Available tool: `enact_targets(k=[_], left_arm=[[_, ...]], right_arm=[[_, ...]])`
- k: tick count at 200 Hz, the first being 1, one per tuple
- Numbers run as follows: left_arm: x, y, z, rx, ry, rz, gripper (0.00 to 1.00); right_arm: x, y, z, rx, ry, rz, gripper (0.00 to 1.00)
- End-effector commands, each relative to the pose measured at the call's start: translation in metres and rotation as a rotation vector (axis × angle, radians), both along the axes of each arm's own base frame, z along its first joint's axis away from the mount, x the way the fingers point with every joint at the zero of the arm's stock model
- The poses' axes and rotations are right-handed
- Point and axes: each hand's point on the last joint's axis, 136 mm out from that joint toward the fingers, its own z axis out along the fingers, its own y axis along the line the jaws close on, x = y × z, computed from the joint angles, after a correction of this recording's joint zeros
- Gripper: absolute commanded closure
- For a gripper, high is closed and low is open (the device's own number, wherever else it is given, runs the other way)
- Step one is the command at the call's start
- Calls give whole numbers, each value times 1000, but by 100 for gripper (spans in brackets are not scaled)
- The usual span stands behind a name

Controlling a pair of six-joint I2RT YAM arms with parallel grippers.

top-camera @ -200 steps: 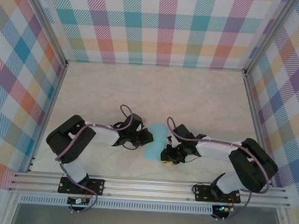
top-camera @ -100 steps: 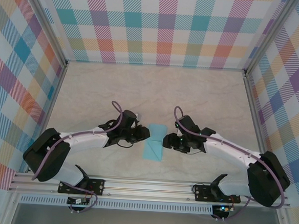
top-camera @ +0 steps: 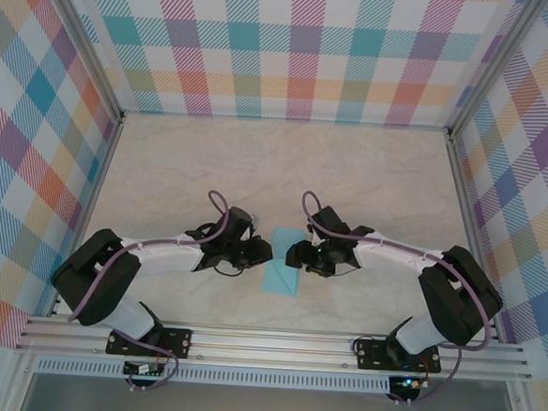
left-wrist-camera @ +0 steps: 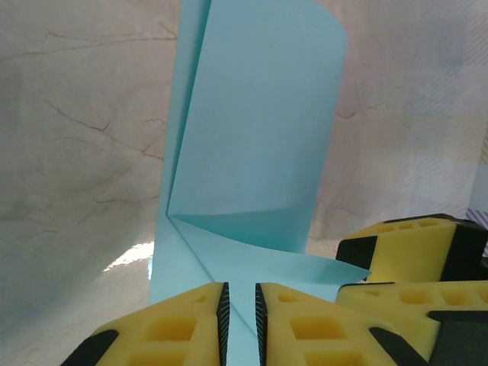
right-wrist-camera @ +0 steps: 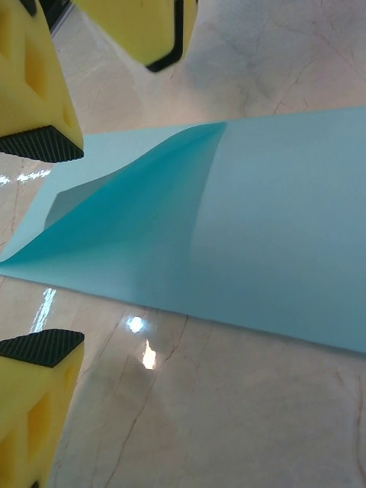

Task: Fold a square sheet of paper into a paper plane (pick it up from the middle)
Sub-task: Fold the triangle a second time at the center of the table, then turn over the paper at the center of the table.

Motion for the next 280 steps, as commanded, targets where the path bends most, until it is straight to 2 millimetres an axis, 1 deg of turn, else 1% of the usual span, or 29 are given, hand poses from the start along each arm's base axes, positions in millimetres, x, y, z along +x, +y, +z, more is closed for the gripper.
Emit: enact_targets(k=[1, 15, 38, 72, 83, 112, 144, 168, 180, 201, 229, 239, 254, 280], left_arm=[[-1, -14, 1, -27, 6, -38, 81], [0, -17, -2, -27, 12, -43, 82], [1, -18, -7, -14, 30, -31, 82], [2, -22, -1, -20, 16, -36, 83], [2, -23, 0, -22, 13, -39, 83], [3, -24, -7, -10, 25, -42, 84], [4, -26, -12, -11, 34, -43, 85], [4, -26, -16, -2, 40, -42, 85], [3, -26, -19, 1, 44, -46, 85], [3, -27, -22, 4, 53, -50, 86], [2, -24, -28, 27, 64, -39, 86], [2, -22, -31, 35, 69, -35, 86], [1, -21, -34, 42, 76, -35, 86], [-1, -18, -38, 53, 83, -33, 87]], right_arm=[[8, 12, 6, 42, -15, 13, 40], [8, 14, 4, 47, -11, 12, 42], [10, 13, 2, 39, -6, -4, 42], [11, 12, -4, 32, 3, -24, 42], [11, 15, -5, 47, 7, -20, 43], [10, 17, -11, 47, 26, -23, 46], [9, 15, -14, 43, 35, -32, 46], [8, 15, -9, 54, 24, -32, 45], [9, 11, -8, 39, 16, -43, 44], [9, 6, -12, 9, 22, -64, 42], [9, 5, -15, 4, 29, -78, 42], [9, 8, -16, 20, 33, -72, 42], [8, 14, -15, 43, 44, -53, 44], [9, 17, -15, 60, 50, -56, 43]])
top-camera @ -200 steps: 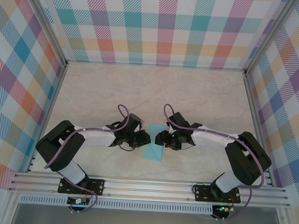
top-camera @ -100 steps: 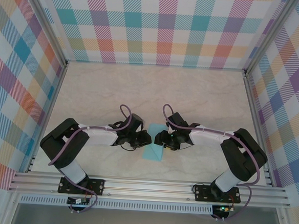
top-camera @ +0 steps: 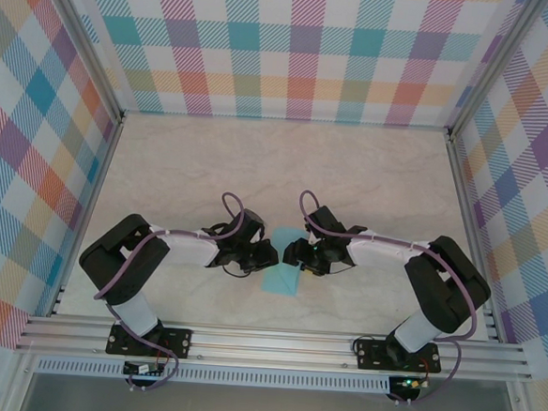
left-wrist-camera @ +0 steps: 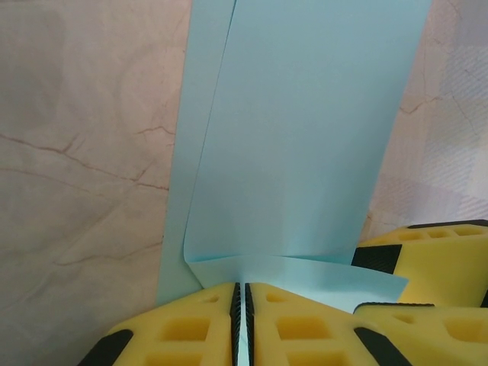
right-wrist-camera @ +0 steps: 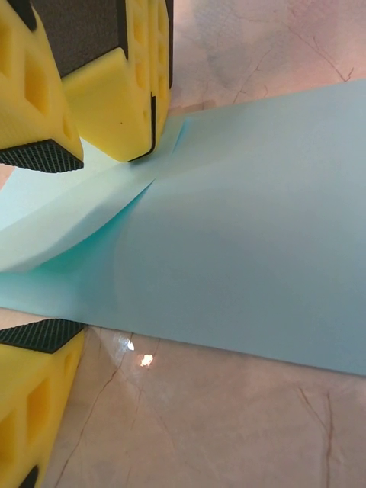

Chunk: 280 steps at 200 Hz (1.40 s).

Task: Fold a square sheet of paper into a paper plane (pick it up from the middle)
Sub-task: Turn over the paper at the center of the table.

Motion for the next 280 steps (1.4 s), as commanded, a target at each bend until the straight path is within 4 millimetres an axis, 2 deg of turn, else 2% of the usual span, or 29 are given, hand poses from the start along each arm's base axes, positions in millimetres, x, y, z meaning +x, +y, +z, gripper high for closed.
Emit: enact_targets(k=[1, 65, 100, 170, 213, 280], left_arm=[[-3, -2, -7, 19, 20, -2, 88], [-4, 4, -3, 27, 3, 8, 87], [-3, 8, -1, 38, -9, 23, 86], [-1, 10, 3, 40, -25, 40, 85], [0, 12, 4, 39, -30, 53, 85], [2, 10, 7, 23, -35, 62, 83]], right_arm=[[0, 7, 0, 36, 10, 5, 43], [1, 9, 12, 67, -10, -6, 43], [1, 1, 9, 53, 18, -52, 42], [0, 12, 14, 129, 6, -12, 45], [-8, 10, 10, 142, 1, 20, 46], [-10, 15, 8, 173, -4, 61, 61]])
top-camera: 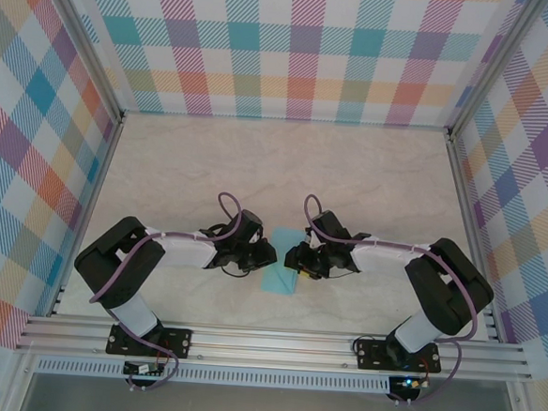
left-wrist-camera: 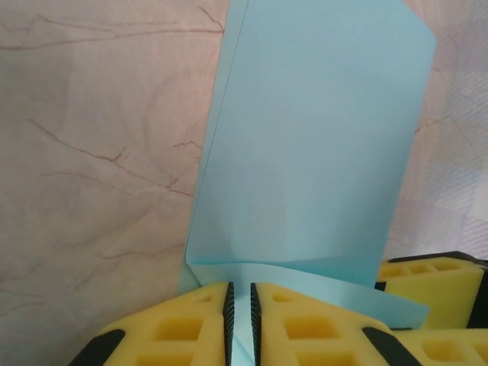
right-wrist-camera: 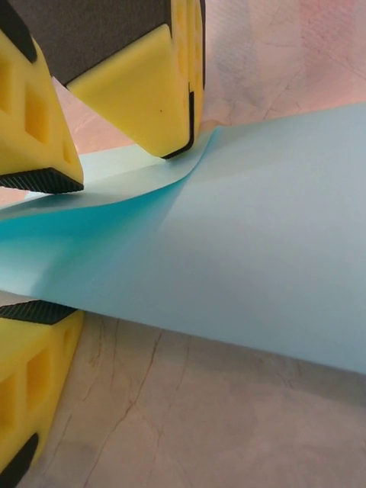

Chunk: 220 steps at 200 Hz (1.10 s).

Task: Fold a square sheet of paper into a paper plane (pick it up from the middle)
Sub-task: Turn over the paper at the center of the table.

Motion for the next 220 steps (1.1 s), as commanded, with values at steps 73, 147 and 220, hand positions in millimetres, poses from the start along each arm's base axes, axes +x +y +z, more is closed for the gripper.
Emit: enact_targets(k=[73, 147, 220], left_arm=[[0, 10, 23, 17, -56, 27, 81], [2, 49, 61, 90, -172, 138, 76], [-11, 108, 89, 205, -269, 268, 73]], right_arm=[[1, 13, 17, 78, -50, 74, 75], [1, 0, 45, 8, -92, 86, 94], [7, -100, 103, -543, -191, -11, 94]])
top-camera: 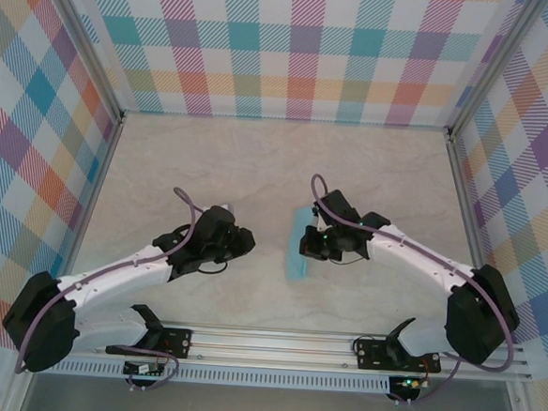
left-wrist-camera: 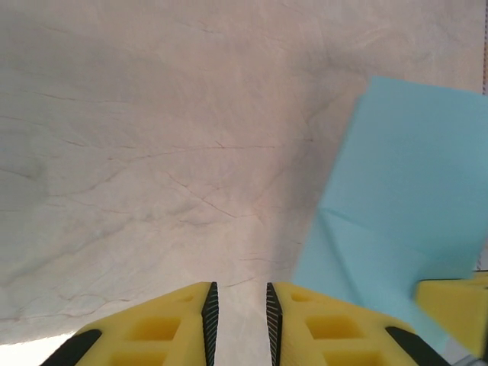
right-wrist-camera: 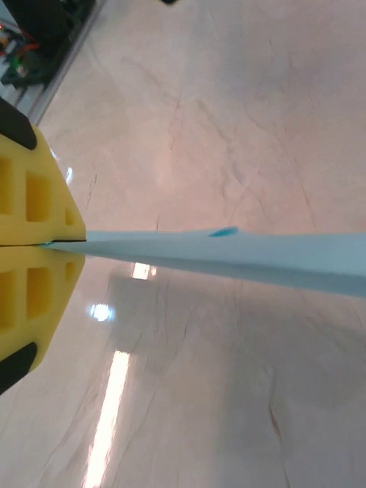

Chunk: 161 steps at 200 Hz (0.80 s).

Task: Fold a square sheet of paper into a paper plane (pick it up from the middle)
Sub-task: Turn over the paper at the center of the table.

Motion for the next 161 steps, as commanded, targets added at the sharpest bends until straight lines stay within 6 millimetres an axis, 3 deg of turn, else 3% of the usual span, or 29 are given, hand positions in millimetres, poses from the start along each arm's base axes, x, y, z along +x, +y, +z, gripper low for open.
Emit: enact_targets(k=[1, 17, 31, 55, 83, 126, 141, 161], left_arm=[[-10, 37, -11, 125, 4, 81, 73], [-13, 54, -5, 146, -26, 131, 69], [-14, 64, 0, 160, -46, 164, 68], [-17, 78, 4, 175, -62, 214, 68], [-20, 92, 12, 171, -88, 267, 67], [-28, 108, 19, 158, -116, 308, 65], [-30, 108, 19, 153, -119, 301, 64], [-32, 107, 17, 148, -114, 288, 64]], right_arm=[[-12, -67, 13, -341, -11, -59, 94], [-12, -94, 28, -520, -19, -97, 93], [-12, -106, 37, -655, -4, -103, 94], [-7, -93, 27, -803, 29, -44, 92], [-4, -51, -8, -868, 97, 33, 90], [-8, 57, -65, -658, 190, 189, 76], [-13, 87, -67, -527, 210, 230, 66], [-11, 106, -41, -346, 139, 236, 58]])
